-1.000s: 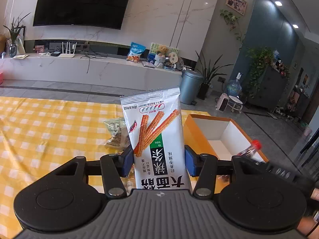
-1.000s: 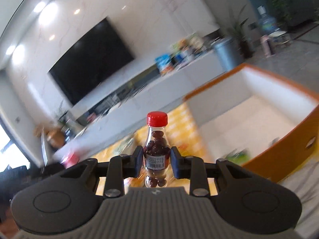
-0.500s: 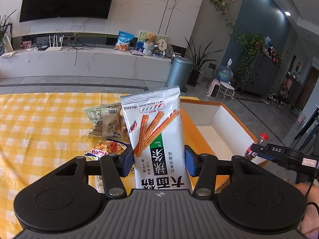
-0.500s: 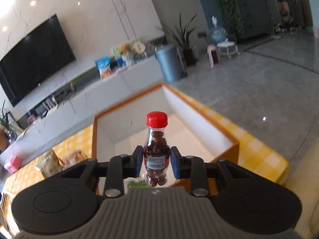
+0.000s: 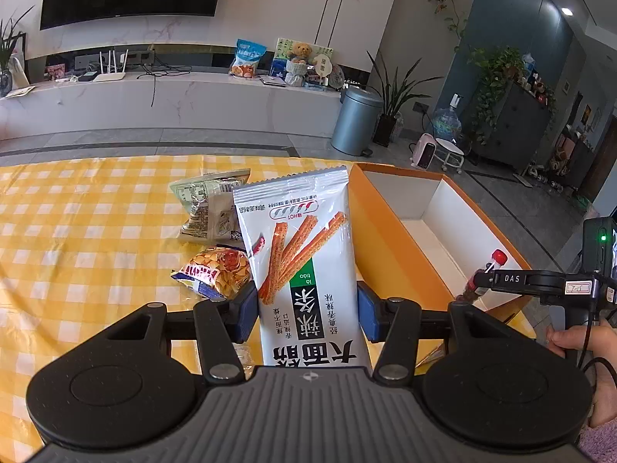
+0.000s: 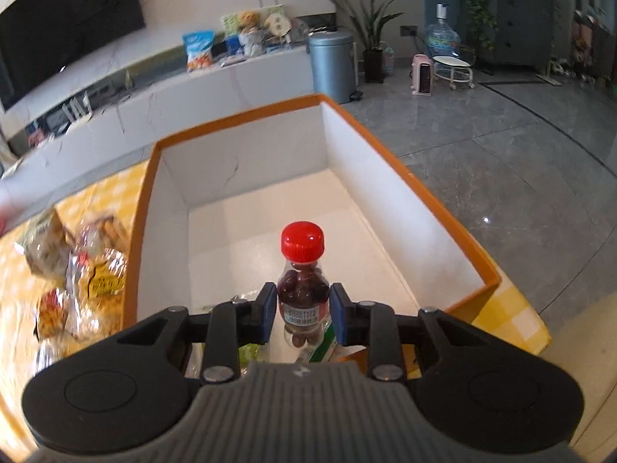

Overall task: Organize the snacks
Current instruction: 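Carry the brown bottle over the orange box and open the right gripper, then lower the white breadstick bag into the orange box and open the left gripper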

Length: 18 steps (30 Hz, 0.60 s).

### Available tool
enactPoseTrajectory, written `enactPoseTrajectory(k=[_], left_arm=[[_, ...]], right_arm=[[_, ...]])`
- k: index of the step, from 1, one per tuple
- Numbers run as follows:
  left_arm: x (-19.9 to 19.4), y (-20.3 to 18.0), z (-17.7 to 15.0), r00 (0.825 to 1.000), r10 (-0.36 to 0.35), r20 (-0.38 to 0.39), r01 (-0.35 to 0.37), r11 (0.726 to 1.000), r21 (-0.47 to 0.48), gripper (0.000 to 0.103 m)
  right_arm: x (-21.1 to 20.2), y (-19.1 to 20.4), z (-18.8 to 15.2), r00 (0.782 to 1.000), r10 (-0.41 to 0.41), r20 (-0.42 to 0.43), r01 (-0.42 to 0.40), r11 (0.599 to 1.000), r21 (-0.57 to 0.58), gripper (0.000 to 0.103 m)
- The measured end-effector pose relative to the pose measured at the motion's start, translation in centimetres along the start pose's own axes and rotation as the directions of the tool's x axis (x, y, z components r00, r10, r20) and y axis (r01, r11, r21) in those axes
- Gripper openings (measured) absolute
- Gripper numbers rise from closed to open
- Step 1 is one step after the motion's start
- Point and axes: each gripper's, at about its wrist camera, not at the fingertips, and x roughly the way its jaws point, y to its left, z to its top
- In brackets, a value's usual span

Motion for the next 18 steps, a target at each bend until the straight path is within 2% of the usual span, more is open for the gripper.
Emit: enactPoseTrajectory(k=[5,8,10,11,12,14,16,17,18], left_arm=[[0.1,0.4,0.2,1.0,0.009,-0.005,-0.009,1.0,-0.011,0.059],[0.1,0.6,0.2,1.0,0.019,-0.006,-0.019,1.0,-0.015,0.059],[0.0,0.6,0.2,1.0,0.025,-0.007,-0.026,0.999,-0.021,0.059],[0.0,0.6,0.2,1.0,0.029,-0.007,-0.029,0.999,-0.024,0.059],[-0.1,0.6,0.3,0.999,0.031,-0.006,-0.031,0.999,-0.025,0.059],[-0.2,0.2,0.3,0.999,0.032,-0.003,-0.032,0.999,-0.02,0.059],[-0.4,-0.1,0.3,1.0,0.03,0.003,-0.03,0.999,-0.012,0.059],[-0.4,-0.4,0.3,1.0,0.026,0.006,-0.026,1.0,-0.007,0.059],[-0.3,-0.7,0.3,1.0,0.02,0.008,-0.02,1.0,-0.002,0.059]], right_arm=[[0.3,0.8,-0.1,0.999,0.038,-0.036,-0.04,0.997,-0.064,0.028],[0.4,1.3,-0.2,0.999,0.0,-0.034,-0.003,0.996,-0.086,0.03],[0.2,1.5,-0.2,1.0,0.011,-0.02,-0.013,0.997,-0.078,0.044],[-0.1,1.4,-0.3,1.0,0.028,-0.006,-0.028,0.997,-0.072,0.055],[-0.4,1.4,-0.5,0.999,0.042,0.015,-0.041,0.998,-0.057,0.071],[-1.4,0.7,-0.8,0.994,0.058,0.091,-0.058,0.998,-0.007,0.086],[-2.9,-0.6,-1.3,0.977,0.073,0.2,-0.087,0.994,0.066,0.088],[-3.6,-1.4,-1.5,0.965,0.082,0.25,-0.114,0.987,0.115,0.095],[-4.1,-2.3,-1.9,0.953,0.089,0.29,-0.141,0.977,0.161,0.097]])
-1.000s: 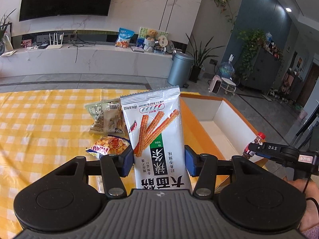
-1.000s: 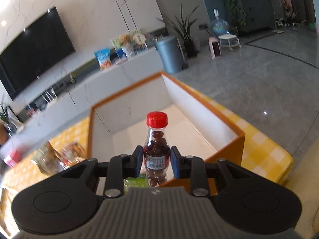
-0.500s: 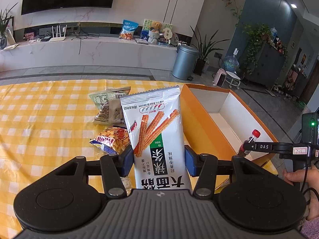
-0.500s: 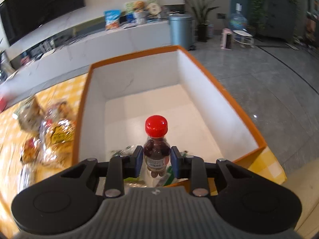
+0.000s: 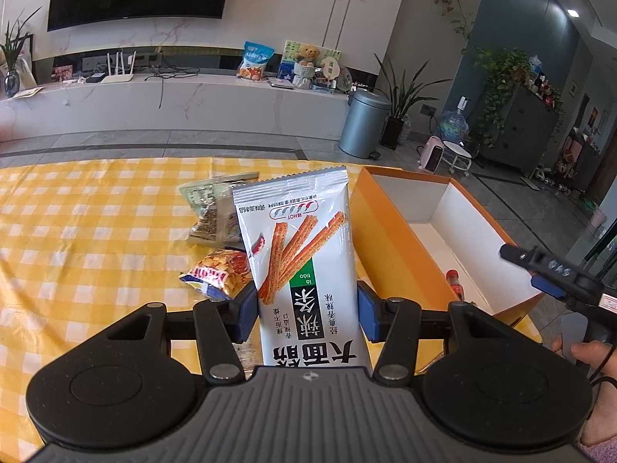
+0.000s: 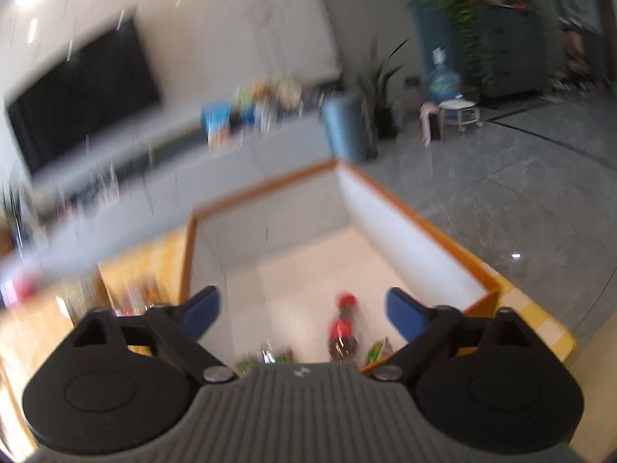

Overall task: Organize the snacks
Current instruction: 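Lower the white breadstick bag into the orange box and open the left gripper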

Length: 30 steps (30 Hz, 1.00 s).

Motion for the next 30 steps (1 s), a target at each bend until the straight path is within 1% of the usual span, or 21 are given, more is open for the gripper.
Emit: enactPoseTrajectory(k=[2,4,7,11,14,16,19,23,25,27,30], left_arm=[[0.3,-0.8,0.1,1.0,-0.018,-0.003,0.018,1.0,0.01,0.059],[0.9,-1.8,0.4,0.999,-0.041,-0.014,0.042,0.999,0.024,0.059],[1.7,-3.6,1.0,0.996,-0.085,-0.022,0.086,0.996,0.038,0.06],[3.3,-6.1,2.1,0.989,-0.147,-0.036,0.148,0.988,0.044,0.06],[4.9,-8.2,2.8,0.981,-0.187,-0.048,0.191,0.977,0.092,0.06],[6.3,-9.5,3.0,0.979,-0.193,-0.065,0.199,0.974,0.109,0.06],[8.4,-10.9,3.3,0.974,-0.209,-0.083,0.218,0.967,0.128,0.06],[11.7,-12.4,3.5,0.959,-0.246,-0.143,0.261,0.961,0.097,0.06],[13.2,-12.8,3.5,0.955,-0.247,-0.162,0.261,0.963,0.068,0.06],[14.6,-13.4,3.3,0.953,-0.239,-0.188,0.248,0.968,0.03,0.06],[16.0,-14.1,3.3,0.942,-0.277,-0.19,0.282,0.959,-0.003,0.057]], right_arm=[[-0.6,-1.4,-0.2,0.999,0.019,0.046,-0.023,0.996,0.091,0.097],[-0.7,-2.6,-0.4,0.998,0.0,0.056,-0.009,0.986,0.167,0.097],[-1.1,-3.6,-0.5,0.995,-0.01,0.095,-0.013,0.971,0.238,0.097],[-1.2,-3.6,-0.5,0.993,-0.034,0.11,0.006,0.968,0.249,0.097],[-1.4,-3.7,-0.6,0.989,-0.044,0.14,0.004,0.963,0.271,0.097],[-2.0,-4.5,-0.9,0.985,-0.043,0.169,-0.01,0.953,0.303,0.097],[-2.7,-5.4,-1.3,0.974,-0.07,0.214,-0.012,0.934,0.358,0.097],[-2.2,-6.5,-1.3,0.98,-0.066,0.19,-0.02,0.907,0.421,0.097],[-2.5,-6.7,-1.4,0.976,-0.074,0.205,-0.024,0.899,0.438,0.097],[-2.4,-6.4,-1.4,0.976,-0.061,0.207,-0.033,0.905,0.424,0.097],[-2.6,-6.1,-1.4,0.973,-0.063,0.221,-0.035,0.908,0.417,0.097]])
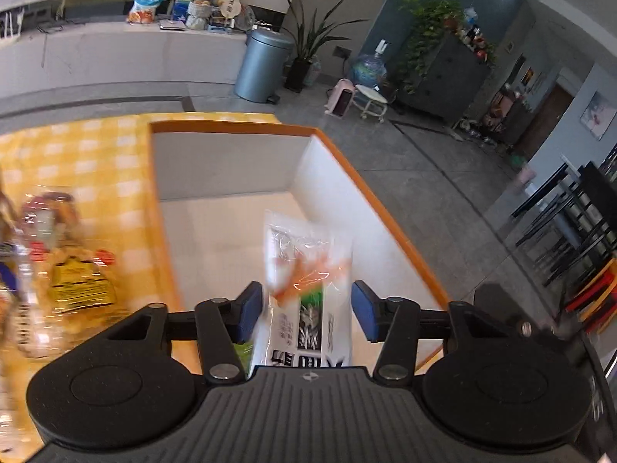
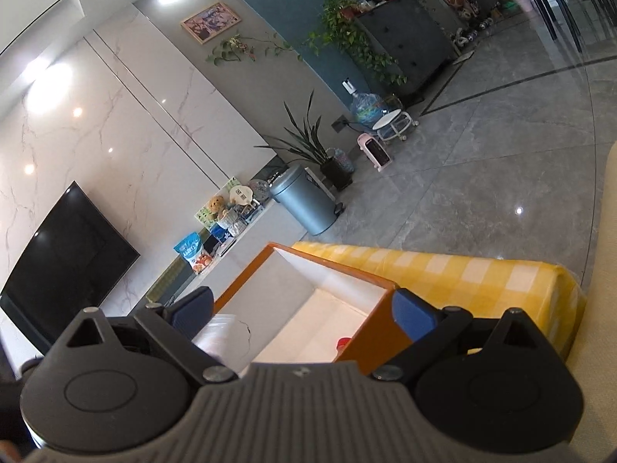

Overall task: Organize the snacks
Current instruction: 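Lower the white breadstick bag into the orange box and open the left gripper, then move both grippers back over the snack pile on the table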

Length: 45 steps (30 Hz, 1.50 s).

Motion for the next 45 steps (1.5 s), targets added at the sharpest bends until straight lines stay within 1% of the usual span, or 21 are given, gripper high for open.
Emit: enactPoseTrajectory(k=[2,3,5,8,10,14,17,18,20,24,28,31,34,37,39,42,45], left_arm=[[1.0,-0.1,0.3,1.0,-0.009,-0.013,0.009,1.0,-0.011,0.056],[1.5,-0.1,0.4,1.0,-0.003,-0.024,0.003,1.0,-0.013,0.052],[2.2,-0.2,0.5,0.999,0.003,-0.036,-0.004,1.0,-0.015,0.048],[2.3,-0.2,0.3,0.999,-0.001,-0.049,0.0,1.0,-0.017,0.048],[2.1,-0.3,0.0,0.999,0.001,-0.051,-0.001,1.0,0.001,0.048],[1.0,-1.0,-0.4,0.999,0.023,-0.03,-0.021,0.998,0.056,0.056],[0.0,-1.3,-0.6,0.999,0.041,-0.031,-0.039,0.997,0.068,0.059],[-0.4,-1.4,-0.7,0.999,0.042,-0.024,-0.04,0.996,0.074,0.062],[-1.3,-1.6,-0.8,0.999,0.052,-0.011,-0.051,0.994,0.098,0.066],[-2.7,-2.3,-0.4,0.995,0.09,0.031,-0.093,0.987,0.133,0.075],[-4.6,-2.4,0.1,0.991,0.116,0.063,-0.124,0.981,0.147,0.079],[-6.3,-1.9,0.5,0.989,0.123,0.087,-0.133,0.982,0.131,0.079],[-8.0,-0.9,0.4,0.986,0.127,0.105,-0.139,0.984,0.115,0.079],[-9.9,-0.4,0.1,0.974,0.17,0.148,-0.191,0.97,0.15,0.079],[-11.2,0.1,-0.1,0.963,0.207,0.175,-0.235,0.958,0.164,0.079],[-13.2,1.0,-0.5,0.949,0.236,0.21,-0.273,0.948,0.166,0.079],[-14.6,2.2,-0.6,0.938,0.263,0.226,-0.3,0.943,0.144,0.079]], right_arm=[[-0.3,-0.2,-0.1,1.0,0.014,0.006,-0.014,1.0,0.003,0.097],[-0.1,-0.5,0.1,1.0,0.017,0.006,-0.018,1.0,0.013,0.097],[-0.1,-1.0,0.2,1.0,0.024,0.001,-0.024,0.999,0.044,0.097],[0.1,-1.5,0.3,0.999,0.031,-0.02,-0.03,0.997,0.069,0.097],[0.3,-1.4,0.3,0.999,0.035,-0.025,-0.033,0.997,0.066,0.097],[0.4,-0.8,0.3,0.999,0.033,-0.024,-0.032,0.999,0.036,0.097],[0.6,-0.8,0.3,0.999,0.031,-0.024,-0.03,0.999,0.036,0.097],[0.6,-1.0,0.3,0.999,0.03,-0.024,-0.03,0.999,0.039,0.097],[0.6,-1.0,0.3,0.999,0.029,-0.024,-0.028,0.999,0.04,0.097],[0.4,-0.8,0.1,1.0,0.023,-0.016,-0.022,1.0,0.017,0.097],[0.3,-0.5,0.0,1.0,0.015,-0.007,-0.016,1.0,-0.009,0.097],[0.4,-0.3,0.0,1.0,0.002,-0.004,-0.003,1.0,-0.023,0.097],[0.4,0.8,-0.1,1.0,-0.026,0.006,0.027,0.996,-0.086,0.097],[0.0,2.3,-0.3,0.999,-0.022,0.033,0.027,0.985,-0.17,0.097],[0.1,3.1,-0.4,0.999,-0.025,0.022,0.029,0.978,-0.208,0.097],[-0.3,4.1,-0.5,1.0,-0.019,0.023,0.024,0.972,-0.232,0.097],[-1.0,5.7,-0.5,1.0,0.008,0.008,-0.005,0.959,-0.283,0.097]])
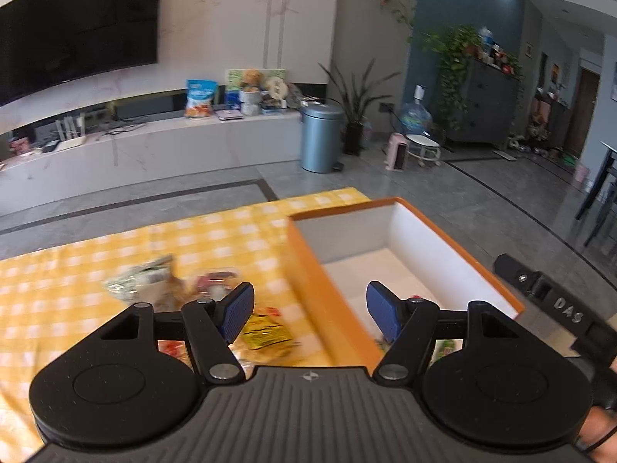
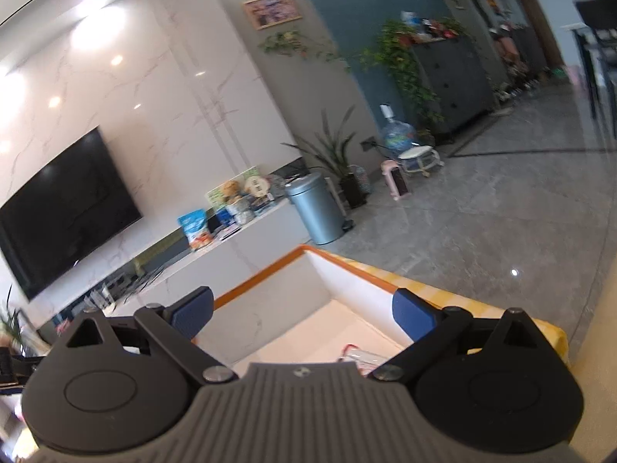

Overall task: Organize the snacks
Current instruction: 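Move both grippers back over the snack pile on the table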

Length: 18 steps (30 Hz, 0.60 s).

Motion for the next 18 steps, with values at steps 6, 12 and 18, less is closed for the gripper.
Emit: enactPoseTrajectory(k=[6,12,18], left_arm=[[-1.6,3.2,-0.4,0.999,0.039,0.016,-0.038,0.998,-0.057,0.079],[-2.4,7.5,-2.1,0.996,0.093,0.008,-0.092,0.989,-0.113,0.079],[-2.5,13.4,-4.6,0.988,0.152,-0.003,-0.148,0.955,-0.258,0.078]], right_arm=[[-1.4,4.5,-0.4,0.995,0.092,-0.037,-0.094,0.994,-0.064,0.097],[-1.3,9.9,-2.6,0.981,0.156,-0.115,-0.171,0.975,-0.138,0.097],[-0.6,14.9,-6.0,0.964,0.179,-0.197,-0.221,0.95,-0.219,0.097]])
